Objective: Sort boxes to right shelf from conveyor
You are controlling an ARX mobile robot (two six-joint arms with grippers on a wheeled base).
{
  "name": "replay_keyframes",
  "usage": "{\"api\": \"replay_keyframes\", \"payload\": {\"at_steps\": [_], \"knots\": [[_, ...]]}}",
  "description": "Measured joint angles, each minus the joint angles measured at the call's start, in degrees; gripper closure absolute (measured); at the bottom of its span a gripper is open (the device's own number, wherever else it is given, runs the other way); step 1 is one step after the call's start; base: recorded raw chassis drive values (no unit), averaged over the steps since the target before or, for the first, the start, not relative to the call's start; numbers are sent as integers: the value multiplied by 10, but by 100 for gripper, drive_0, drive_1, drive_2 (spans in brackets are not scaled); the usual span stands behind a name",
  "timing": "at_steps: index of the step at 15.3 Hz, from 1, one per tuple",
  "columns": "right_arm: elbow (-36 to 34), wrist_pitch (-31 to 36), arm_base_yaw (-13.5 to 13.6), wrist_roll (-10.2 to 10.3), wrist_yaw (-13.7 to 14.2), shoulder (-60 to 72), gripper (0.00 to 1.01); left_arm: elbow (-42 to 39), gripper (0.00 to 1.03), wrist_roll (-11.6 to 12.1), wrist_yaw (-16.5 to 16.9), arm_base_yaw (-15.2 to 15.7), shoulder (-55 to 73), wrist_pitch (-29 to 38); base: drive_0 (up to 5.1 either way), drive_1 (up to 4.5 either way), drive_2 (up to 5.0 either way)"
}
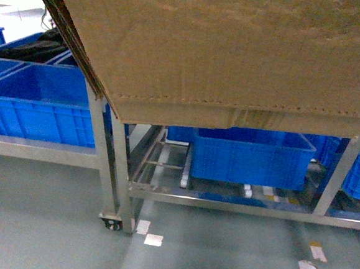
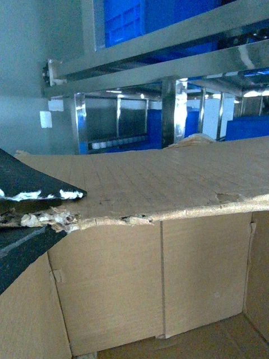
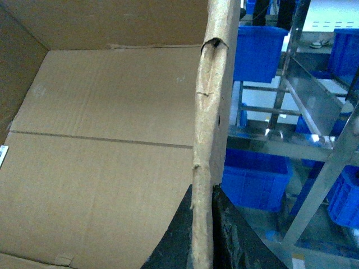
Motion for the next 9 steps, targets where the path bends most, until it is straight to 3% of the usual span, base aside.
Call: {"api": "replay_keyframes", "payload": {"at_steps": [4,9], "knots": [[-1,0,0,0,0,0,97,-1,100,0,0,0,0,0,0,0,0],[-1,0,0,0,0,0,97,-1,100,0,0,0,-1,0,5,437,-427]]}}
